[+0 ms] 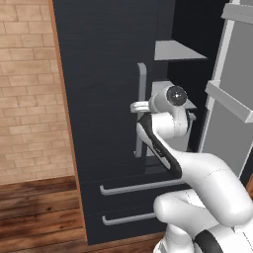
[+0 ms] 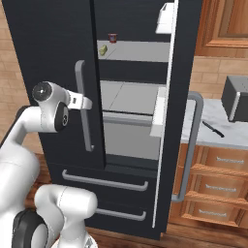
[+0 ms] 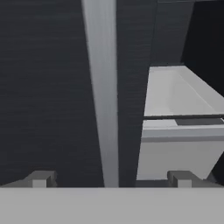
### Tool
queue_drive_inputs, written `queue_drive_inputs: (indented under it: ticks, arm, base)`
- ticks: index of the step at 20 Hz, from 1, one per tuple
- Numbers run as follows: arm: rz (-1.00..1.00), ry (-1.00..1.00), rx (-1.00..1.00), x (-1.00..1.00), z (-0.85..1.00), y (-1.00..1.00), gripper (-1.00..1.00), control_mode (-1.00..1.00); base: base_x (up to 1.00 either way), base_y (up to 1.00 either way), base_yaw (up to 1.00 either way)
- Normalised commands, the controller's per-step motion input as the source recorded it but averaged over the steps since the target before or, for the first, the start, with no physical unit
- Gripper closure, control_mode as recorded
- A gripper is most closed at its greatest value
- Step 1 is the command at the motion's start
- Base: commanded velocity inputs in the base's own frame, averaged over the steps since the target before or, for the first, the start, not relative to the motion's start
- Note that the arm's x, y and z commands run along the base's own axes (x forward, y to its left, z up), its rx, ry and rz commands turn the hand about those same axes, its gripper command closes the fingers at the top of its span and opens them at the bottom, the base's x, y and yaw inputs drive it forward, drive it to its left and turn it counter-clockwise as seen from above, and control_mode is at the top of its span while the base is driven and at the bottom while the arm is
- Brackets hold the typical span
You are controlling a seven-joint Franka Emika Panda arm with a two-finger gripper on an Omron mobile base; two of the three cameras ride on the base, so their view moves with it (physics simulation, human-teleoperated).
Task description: Retrieve the butter from the fridge and place it on a plate on the dining table. Then retrieve the butter knife by the fridge and place it near the plate.
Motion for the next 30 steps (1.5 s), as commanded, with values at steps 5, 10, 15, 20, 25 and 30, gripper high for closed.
queue_drive_inputs:
  ticks: [5,10,15,20,25,30]
  arm:
    - [0.0,-0.13,-0.04,0.39,0.0,0.06,-1.0,-1.0]
    - [0.0,-0.02,-0.03,0.49,0.0,0.0,-1.0,-1.0]
    - [0.0,0.0,0.0,0.53,0.0,0.0,-1.0,-1.0]
    - [0.0,0.0,0.0,0.51,0.0,0.0,-1.0,-1.0]
    - [0.0,0.0,0.0,0.56,0.0,0.0,-1.0,-1.0]
    - [0.0,0.0,0.0,0.52,0.0,0.0,1.0,-1.0]
  base:
    - [0.0,0.0,0.0]
    - [0.0,0.0,0.0]
    - [0.0,0.0,0.0]
    - [0.0,0.0,0.0]
    - [0.0,0.0,0.0]
    - [0.0,0.0,0.0]
